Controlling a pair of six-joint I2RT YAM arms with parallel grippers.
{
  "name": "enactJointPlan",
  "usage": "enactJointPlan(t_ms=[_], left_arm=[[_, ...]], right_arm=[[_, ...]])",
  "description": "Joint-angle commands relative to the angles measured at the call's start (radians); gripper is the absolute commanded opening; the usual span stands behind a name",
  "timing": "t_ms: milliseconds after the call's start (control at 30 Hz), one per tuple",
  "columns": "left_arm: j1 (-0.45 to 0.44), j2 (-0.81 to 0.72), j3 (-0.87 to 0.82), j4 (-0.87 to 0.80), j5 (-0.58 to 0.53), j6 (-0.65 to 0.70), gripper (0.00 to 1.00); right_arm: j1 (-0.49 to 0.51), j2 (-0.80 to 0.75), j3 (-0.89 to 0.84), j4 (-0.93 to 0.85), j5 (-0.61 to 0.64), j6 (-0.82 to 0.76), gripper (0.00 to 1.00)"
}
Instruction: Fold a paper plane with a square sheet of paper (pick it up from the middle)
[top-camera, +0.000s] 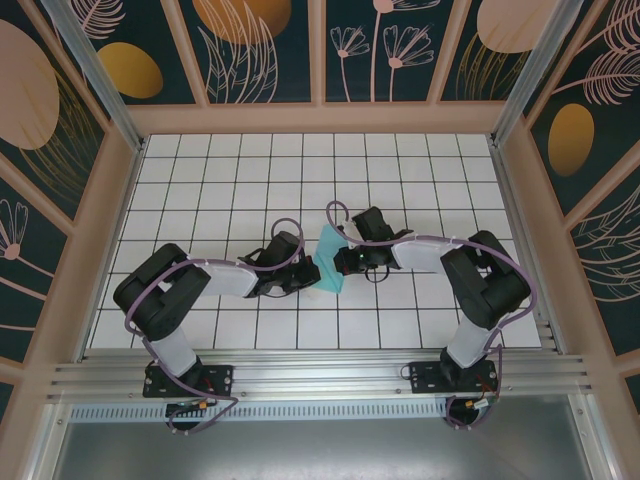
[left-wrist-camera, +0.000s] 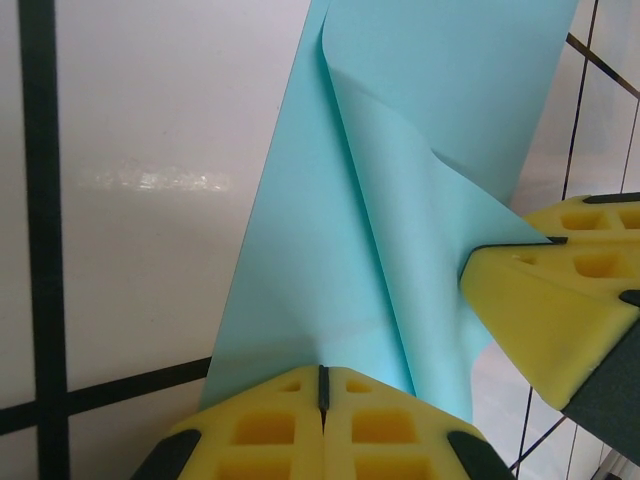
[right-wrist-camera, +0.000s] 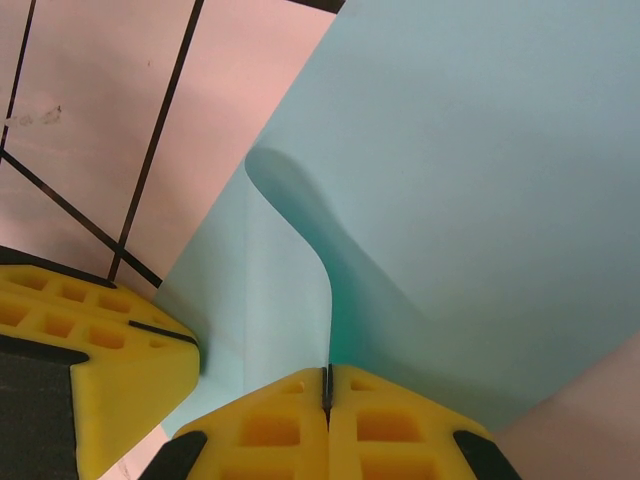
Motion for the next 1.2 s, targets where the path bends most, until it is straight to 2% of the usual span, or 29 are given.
enactJointPlan(t_ms=[0, 700, 867, 1033, 1167], left_arm=[[-0.005, 0.034, -0.021, -0.036, -0.025, 0.021, 0.07], [-0.006, 0.030, -0.013, -0.042, -0.029, 0.028, 0.07], [-0.004, 0.008, -0.008, -0.045, -0.030, 0.028, 0.10], [-0.005, -0.069, 0.027, -0.054, -0.052, 0.038, 0.18], [-0.005, -0.098, 0.055, -0.027, -0.071, 0.022, 0.19]], right_arm=[[-0.010, 0.018, 0.023, -0.031, 0.028, -0.025, 0.00], [-0.009, 0.041, 0.026, -0.035, 0.060, -0.029, 0.00], [-0.010, 0.043, 0.016, -0.039, 0.070, -0.025, 0.00], [-0.011, 0.045, 0.010, -0.043, 0.081, -0.026, 0.01], [-0.009, 0.045, 0.003, -0.035, 0.081, -0.024, 0.00]])
